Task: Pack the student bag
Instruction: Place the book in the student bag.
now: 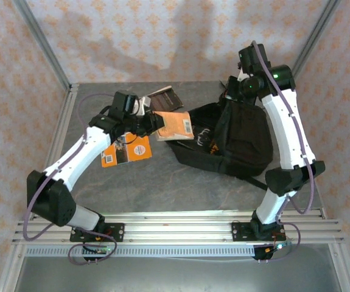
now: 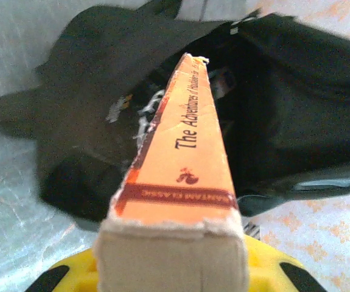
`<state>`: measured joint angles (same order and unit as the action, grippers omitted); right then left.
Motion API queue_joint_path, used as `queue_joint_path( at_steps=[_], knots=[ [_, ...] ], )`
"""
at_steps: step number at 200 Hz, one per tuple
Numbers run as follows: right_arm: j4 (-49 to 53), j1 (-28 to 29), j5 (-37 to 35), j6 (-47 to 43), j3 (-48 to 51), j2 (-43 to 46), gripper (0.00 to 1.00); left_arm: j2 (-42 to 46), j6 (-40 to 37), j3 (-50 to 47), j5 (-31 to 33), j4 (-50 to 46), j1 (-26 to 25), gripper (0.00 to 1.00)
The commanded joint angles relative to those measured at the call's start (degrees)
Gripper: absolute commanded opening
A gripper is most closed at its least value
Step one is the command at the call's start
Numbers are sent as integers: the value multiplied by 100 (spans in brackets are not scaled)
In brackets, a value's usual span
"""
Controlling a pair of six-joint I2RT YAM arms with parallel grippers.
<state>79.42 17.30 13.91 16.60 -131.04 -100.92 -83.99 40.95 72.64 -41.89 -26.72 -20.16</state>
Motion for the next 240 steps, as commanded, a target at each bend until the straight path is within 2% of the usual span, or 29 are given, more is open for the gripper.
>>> queue_joint_path(
  at_steps=[1,58,118,166,221,240],
  knots=[
    [747,57,-250,-271,-747,-179,0,-252,-227,120,-514,-11,-214,0],
    [294,63,34,118,-456,-27,0,-423,455,514,-705,827,-494,0],
    [-179,55,-65,238,-127,181,0,-749,754,731,-457,735,-682,0],
    [-434,10,860,348,-155,161,0,-1168,1173,538,-49,1363,-865,0],
    [-436,9,1674,162,-158,106,0,-1832,1657,662,-767,2732,-1046,0],
    [-411,1,1851,154,-122,99,0,-2272,1659,936,-1066,2716,-1136,0]
  ],
)
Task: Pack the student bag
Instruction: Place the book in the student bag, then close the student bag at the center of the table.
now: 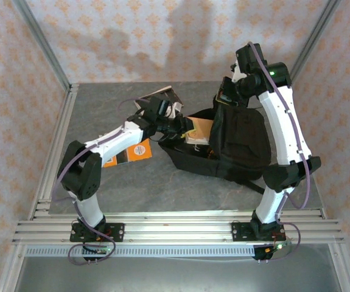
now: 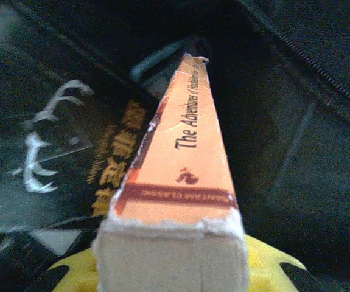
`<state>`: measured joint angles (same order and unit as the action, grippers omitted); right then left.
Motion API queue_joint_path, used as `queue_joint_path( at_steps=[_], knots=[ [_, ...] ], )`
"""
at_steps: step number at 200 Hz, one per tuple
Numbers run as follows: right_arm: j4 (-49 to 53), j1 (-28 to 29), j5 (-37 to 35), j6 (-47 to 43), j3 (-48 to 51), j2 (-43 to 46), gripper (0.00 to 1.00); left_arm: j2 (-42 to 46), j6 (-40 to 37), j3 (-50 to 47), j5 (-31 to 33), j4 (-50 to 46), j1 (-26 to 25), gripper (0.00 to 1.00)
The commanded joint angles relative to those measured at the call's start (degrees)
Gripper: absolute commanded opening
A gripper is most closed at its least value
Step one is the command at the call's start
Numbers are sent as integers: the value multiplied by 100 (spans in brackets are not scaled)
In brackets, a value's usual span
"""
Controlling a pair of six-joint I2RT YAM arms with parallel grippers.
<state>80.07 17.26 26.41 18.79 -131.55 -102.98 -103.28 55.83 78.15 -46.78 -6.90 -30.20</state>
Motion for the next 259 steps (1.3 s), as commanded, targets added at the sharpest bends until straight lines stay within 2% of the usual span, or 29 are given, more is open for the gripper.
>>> queue_joint_path(
  at_steps=[1,23,32,56,72,90,105,125,137,158,173,184,194,227,240,259],
  knots=[
    [-480,1,610,-71,-68,305,0,-364,159,403,-581,716,-139,0],
    [-475,-3,672,-90,-23,298,0,-1008,-181,912,-743,188,-278,2],
    [-457,0,621,-125,-23,305,0,-1201,-344,1143,-770,-99,-368,12],
    [-289,-2,76,-215,-3,304,0,-1499,-862,1702,-568,-1000,-562,44],
    [-108,3,-409,-224,20,284,0,-1440,-1192,1899,-333,-1564,-619,56],
    [51,4,-867,-265,43,277,0,-1145,-1722,2015,84,-2342,-572,65],
    [133,1,-1209,-318,82,303,0,-792,-2029,1972,446,-2868,-416,70],
    [292,14,-1955,-309,168,297,0,-126,-2064,1562,669,-2959,-47,73],
    [342,42,-2307,-260,265,287,0,180,-2050,1293,758,-2991,205,79],
    [431,144,-3185,-165,277,219,0,557,-2237,997,834,-3163,528,80],
    [526,297,-3892,-161,156,106,1,772,-2466,922,1460,-3579,620,79],
    [557,612,-4460,-318,47,11,2,885,-2490,896,2116,-3930,695,79],
    [526,1100,-5087,-536,-34,-114,6,983,-2336,803,2742,-4199,831,79],
    [470,2300,-5961,-703,-137,-751,44,1443,-1677,47,3745,-4170,1549,79],
    [364,2615,-6134,-824,-292,-954,52,1656,-1487,-231,4319,-4150,1785,79],
    [195,2996,-6257,-984,-732,-1224,58,1903,-1292,-529,4885,-4129,2154,80]
  ],
)
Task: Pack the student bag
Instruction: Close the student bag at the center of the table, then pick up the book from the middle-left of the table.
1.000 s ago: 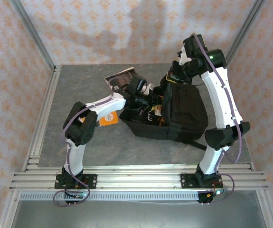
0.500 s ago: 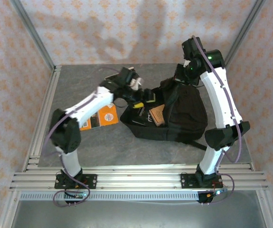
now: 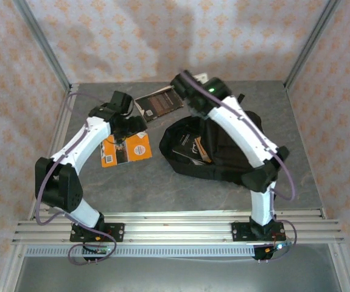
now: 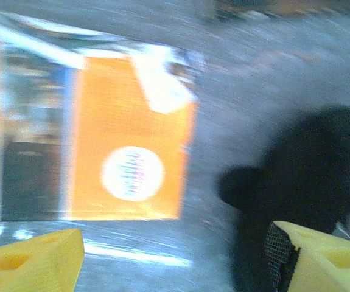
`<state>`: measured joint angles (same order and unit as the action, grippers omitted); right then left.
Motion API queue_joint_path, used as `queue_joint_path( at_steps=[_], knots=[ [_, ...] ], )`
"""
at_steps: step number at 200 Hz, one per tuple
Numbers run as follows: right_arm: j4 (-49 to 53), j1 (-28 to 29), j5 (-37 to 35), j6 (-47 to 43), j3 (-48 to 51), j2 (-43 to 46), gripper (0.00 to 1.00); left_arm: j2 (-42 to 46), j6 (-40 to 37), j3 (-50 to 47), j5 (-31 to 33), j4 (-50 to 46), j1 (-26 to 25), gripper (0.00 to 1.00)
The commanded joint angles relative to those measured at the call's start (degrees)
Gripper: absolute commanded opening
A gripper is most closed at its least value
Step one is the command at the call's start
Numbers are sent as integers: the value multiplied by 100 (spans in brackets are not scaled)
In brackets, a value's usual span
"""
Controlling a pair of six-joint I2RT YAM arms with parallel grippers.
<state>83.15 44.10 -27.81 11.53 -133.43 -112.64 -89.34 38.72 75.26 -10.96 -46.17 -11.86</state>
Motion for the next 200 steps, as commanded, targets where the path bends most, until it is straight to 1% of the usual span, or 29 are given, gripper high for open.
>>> queue_joint_path(
  at_steps=[1,14,33,43,49,58,65,80,86,108,126,139,152,169,185,200],
  knots=[
    [-119,324,-824,-253,-575,-272,58,525,423,-267,1327,-196,331,80],
    [-496,472,-625,-281,-653,-347,59,646,502,-504,1535,-86,608,80],
    [-1558,675,-623,-486,-151,-198,70,669,522,-759,1736,38,979,80],
    [-1932,712,-631,-457,-5,-200,76,634,518,-855,1742,70,1170,80],
    [-2086,714,-478,-390,17,-240,79,621,493,-915,1758,89,1299,80],
    [-2317,702,17,-334,38,-326,81,603,470,-996,1814,141,1458,80],
    [-2453,707,388,-266,16,-412,81,589,455,-1065,1796,209,1581,80],
    [-2866,671,1725,-80,77,-650,80,499,465,-1184,1686,426,1783,80],
    [-2973,656,2145,17,80,-785,79,417,470,-1207,1578,522,1832,80],
    [-3184,590,3190,359,-84,-1433,77,-11,409,-1266,1012,969,1893,80],
    [-2955,411,3492,813,-387,-2048,77,-302,394,-1302,482,1330,1918,78],
    [-3051,219,3984,1242,-393,-2394,76,-461,357,-1305,370,1400,1917,78],
    [-3139,118,4226,1499,-442,-2711,75,-619,259,-1287,364,1354,1916,78],
    [-3007,106,4303,1508,-816,-3183,73,-782,135,-1312,384,1287,1930,76],
    [-2685,91,4132,1581,-1216,-3602,71,-861,58,-1390,393,1252,1928,75],
    [-2576,64,4115,1638,-1264,-3817,70,-895,19,-1516,269,1347,1931,73]
  ],
)
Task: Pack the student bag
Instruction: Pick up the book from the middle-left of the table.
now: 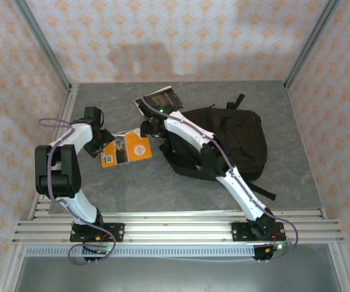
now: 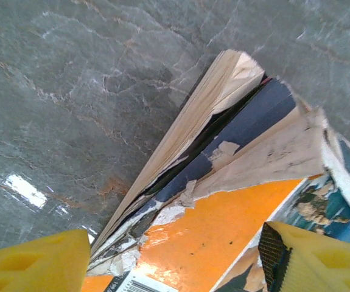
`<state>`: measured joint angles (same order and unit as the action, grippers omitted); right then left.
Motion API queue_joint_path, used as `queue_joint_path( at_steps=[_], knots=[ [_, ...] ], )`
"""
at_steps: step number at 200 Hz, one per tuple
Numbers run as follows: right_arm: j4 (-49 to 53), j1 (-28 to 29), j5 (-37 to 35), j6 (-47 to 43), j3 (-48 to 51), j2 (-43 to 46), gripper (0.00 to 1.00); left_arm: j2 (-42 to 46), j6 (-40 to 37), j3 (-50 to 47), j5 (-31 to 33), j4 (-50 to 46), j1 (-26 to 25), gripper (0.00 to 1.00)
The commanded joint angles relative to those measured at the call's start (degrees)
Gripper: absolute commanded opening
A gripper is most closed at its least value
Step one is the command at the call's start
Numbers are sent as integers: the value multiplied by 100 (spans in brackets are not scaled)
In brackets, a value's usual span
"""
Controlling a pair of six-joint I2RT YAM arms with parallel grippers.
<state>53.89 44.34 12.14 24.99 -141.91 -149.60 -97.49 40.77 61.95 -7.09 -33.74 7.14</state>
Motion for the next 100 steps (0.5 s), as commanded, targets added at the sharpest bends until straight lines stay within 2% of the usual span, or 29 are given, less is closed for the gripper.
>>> queue_joint_path(
  at_steps=[1,19,61,100],
  knots=[
    [346,36,125,298,-412,-130,70,-83,-190,-189,-131,113,32,73],
    [265,12,426,292,-323,-287,67,-239,-249,-236,-387,172,32,70],
    [-343,22,1692,134,-68,-390,58,-351,-196,-500,-941,409,9,58],
    [-374,18,2587,79,-100,-462,51,-385,-302,-399,-1221,379,-282,49]
  ],
)
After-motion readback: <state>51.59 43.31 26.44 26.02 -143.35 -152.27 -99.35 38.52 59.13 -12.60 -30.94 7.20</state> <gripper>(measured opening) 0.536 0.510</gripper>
